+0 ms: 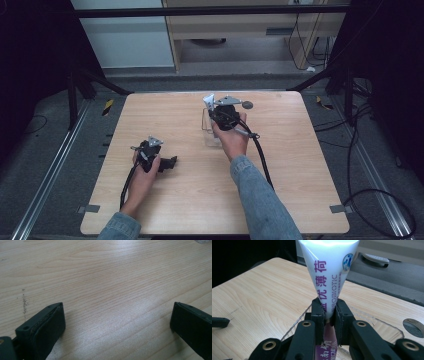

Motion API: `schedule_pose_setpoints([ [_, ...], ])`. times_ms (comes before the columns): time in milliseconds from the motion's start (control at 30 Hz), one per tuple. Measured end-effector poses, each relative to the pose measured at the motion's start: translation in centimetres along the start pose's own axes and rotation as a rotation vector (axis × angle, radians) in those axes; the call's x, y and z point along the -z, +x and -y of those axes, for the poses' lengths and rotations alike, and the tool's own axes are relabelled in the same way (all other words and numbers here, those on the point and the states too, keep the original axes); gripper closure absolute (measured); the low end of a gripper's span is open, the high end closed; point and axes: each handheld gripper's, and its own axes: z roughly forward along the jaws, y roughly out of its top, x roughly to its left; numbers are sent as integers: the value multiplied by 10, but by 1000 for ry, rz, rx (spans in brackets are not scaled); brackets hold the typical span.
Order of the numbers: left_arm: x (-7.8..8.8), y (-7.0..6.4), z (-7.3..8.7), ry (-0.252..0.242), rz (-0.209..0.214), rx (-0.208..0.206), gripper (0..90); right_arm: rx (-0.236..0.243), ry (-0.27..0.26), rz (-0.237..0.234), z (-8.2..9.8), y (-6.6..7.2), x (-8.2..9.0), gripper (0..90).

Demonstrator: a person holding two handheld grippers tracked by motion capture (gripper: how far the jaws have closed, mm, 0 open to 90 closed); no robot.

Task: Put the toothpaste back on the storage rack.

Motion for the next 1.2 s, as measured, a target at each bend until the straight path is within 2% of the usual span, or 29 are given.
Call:
schedule_pose_setpoints([
  [733, 0, 0, 0, 0, 0, 0, 0, -10, 40, -11, 5, 0, -6, 794],
  [1200, 0, 0, 0, -2, 0, 2, 0, -19, 73, -49, 0, -4, -9, 793],
])
